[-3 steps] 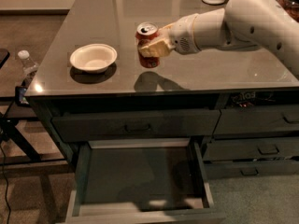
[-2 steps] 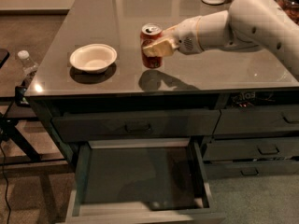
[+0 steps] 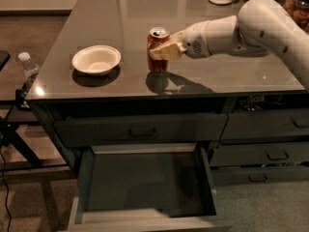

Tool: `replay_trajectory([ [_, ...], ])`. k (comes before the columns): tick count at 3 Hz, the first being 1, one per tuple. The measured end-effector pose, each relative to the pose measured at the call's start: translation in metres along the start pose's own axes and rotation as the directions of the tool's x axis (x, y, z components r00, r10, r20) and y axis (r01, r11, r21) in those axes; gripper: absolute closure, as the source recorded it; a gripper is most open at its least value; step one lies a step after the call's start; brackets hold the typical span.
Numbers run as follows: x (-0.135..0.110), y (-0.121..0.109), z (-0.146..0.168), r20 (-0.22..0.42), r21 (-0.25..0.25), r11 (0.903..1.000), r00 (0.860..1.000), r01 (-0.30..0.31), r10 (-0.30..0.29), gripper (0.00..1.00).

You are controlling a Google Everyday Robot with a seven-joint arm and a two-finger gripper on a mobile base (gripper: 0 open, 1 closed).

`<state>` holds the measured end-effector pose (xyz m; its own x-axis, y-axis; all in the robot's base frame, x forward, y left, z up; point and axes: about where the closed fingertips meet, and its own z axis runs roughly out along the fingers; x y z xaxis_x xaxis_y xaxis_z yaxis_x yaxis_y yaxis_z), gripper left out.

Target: Pick coke can from middle drawer and place on counter

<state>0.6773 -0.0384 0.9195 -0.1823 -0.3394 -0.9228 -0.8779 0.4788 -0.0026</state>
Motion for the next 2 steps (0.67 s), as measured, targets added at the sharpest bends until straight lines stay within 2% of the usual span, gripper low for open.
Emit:
replay_trajectory([
  [2,0.022,0.0,0.012,-0.008,-0.017,0.9985,0.999,-0.051,0.051,1.0],
])
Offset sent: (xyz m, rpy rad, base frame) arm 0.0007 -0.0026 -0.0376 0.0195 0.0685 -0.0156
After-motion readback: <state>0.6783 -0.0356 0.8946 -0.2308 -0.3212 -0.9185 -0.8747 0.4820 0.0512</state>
